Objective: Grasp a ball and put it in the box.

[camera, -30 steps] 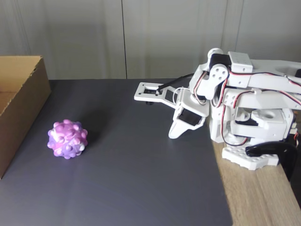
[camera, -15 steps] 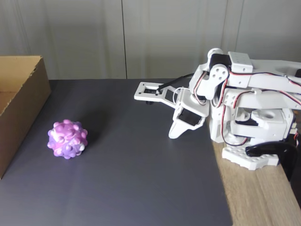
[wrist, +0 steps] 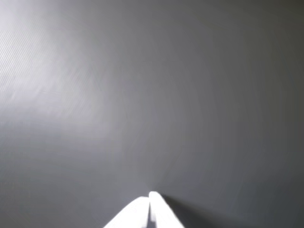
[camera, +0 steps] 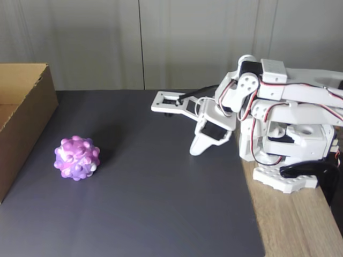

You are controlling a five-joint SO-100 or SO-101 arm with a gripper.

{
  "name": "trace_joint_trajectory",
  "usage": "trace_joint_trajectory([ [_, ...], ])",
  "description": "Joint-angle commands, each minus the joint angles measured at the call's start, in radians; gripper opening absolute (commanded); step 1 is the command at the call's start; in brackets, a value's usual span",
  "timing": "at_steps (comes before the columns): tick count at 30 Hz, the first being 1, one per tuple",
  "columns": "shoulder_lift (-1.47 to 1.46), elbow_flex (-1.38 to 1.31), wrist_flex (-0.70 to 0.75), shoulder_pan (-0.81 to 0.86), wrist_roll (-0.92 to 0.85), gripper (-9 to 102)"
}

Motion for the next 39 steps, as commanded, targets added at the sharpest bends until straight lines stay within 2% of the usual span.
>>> trace_joint_trajectory([
  [1,0.009,-0.015,-0.103,-0.035,0.032,0],
  [12,-0.051,-0.207,-0.141,-0.15,0.038,0],
  [23,-0.658,-0.687,-0.402,-0.195,0.046,0],
  [29,-0.917,-0.931,-0.462,-0.196,0.052,0],
  [39,-1.19,-1.104,-0.548,-0.215,0.057,0],
])
